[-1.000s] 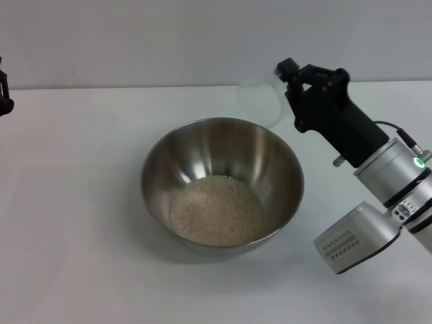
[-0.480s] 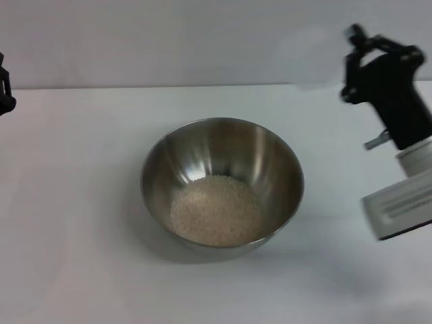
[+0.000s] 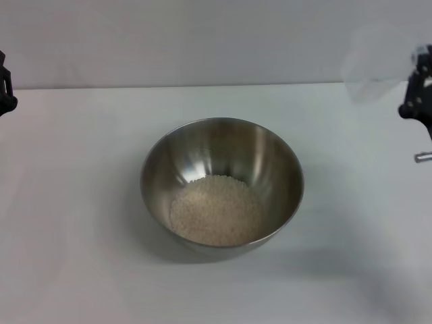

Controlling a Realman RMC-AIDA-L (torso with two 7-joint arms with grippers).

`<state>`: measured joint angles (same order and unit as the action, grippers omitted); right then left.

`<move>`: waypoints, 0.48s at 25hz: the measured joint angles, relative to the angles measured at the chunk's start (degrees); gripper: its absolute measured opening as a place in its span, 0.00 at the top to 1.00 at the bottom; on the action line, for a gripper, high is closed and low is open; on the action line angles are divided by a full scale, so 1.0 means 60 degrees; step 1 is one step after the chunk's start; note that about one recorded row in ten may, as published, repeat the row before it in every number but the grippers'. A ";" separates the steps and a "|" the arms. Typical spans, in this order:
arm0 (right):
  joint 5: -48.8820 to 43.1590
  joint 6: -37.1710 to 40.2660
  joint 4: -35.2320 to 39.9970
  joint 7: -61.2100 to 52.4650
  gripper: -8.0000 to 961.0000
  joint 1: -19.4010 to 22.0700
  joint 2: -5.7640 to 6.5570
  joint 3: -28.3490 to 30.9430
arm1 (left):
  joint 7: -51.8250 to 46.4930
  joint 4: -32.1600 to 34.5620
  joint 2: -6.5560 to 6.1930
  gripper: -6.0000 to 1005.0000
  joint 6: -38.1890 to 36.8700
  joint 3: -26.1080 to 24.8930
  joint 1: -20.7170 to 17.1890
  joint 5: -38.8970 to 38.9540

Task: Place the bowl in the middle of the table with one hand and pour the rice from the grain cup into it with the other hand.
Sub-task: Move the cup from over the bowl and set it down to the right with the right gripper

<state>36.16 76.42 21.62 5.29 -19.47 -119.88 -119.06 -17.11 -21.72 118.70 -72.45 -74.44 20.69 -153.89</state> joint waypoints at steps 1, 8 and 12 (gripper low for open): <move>0.0014 -0.0025 -0.0071 -0.0365 0.98 0.0036 0.0000 0.0007 | 0.0007 0.0007 0.0000 0.79 0.0001 0.0000 0.0010 -0.0001; 0.0401 -0.0522 -0.0503 -0.1581 0.98 0.0179 0.0000 -0.0019 | 0.0032 0.0028 -0.0008 0.79 0.0005 0.0082 0.0039 -0.0001; 0.0439 -0.0811 -0.0622 -0.1692 0.98 0.0273 0.0000 -0.0019 | 0.0036 0.0031 -0.0009 0.79 0.0005 0.0088 0.0039 -0.0001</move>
<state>38.79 71.55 17.89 -4.86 -17.83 -119.88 -119.17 -16.89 -21.53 118.65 -72.42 -73.92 20.92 -153.90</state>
